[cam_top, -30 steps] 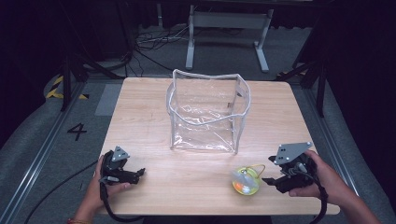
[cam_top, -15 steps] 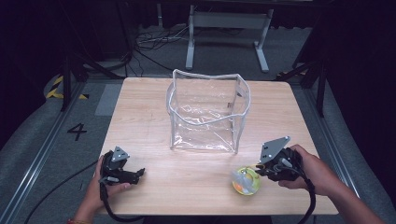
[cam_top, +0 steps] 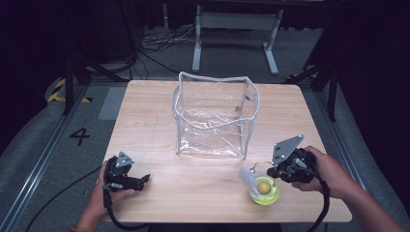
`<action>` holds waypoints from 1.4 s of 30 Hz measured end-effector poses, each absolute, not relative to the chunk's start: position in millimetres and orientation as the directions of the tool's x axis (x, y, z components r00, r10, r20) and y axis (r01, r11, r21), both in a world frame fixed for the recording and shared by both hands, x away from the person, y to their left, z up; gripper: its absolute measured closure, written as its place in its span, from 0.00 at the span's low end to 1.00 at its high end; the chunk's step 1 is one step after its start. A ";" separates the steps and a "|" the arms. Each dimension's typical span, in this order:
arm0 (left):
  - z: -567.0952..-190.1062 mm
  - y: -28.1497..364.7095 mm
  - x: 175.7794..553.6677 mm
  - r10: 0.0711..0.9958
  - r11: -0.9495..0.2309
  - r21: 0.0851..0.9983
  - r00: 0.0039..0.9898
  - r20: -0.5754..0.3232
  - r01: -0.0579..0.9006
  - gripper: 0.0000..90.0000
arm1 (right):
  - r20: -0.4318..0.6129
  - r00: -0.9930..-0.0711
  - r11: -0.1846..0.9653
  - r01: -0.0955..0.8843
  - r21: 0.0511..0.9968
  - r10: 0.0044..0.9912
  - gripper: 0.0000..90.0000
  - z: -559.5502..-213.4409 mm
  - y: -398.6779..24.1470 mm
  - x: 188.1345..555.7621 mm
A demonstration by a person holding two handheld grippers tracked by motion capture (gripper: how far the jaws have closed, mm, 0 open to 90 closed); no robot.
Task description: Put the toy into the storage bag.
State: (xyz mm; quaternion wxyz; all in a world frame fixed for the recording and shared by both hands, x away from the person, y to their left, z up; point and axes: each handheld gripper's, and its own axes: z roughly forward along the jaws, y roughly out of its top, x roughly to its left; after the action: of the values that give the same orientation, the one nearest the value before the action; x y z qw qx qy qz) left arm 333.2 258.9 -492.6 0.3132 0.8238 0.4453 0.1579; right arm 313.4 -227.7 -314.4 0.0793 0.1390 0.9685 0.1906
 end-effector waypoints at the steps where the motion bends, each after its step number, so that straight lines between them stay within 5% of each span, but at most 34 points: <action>1: -492.6 258.9 333.2 0.833 -0.407 0.657 0.554 -0.019 0.635 0.01 | -0.101 -0.949 0.889 0.239 0.391 0.300 0.98 -314.4 -227.7 313.4; 42: -492.6 259.0 333.3 0.833 -0.408 0.658 0.553 -0.015 0.633 0.01 | -0.219 -0.859 0.846 0.352 0.401 0.462 0.98 -233.9 -273.1 384.6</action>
State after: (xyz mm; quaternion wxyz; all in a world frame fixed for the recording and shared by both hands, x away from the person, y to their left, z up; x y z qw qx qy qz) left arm 333.3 259.0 -492.6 0.3130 0.8237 0.4450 0.1599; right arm 384.6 -273.1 -233.9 0.1555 0.2146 0.9480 0.1762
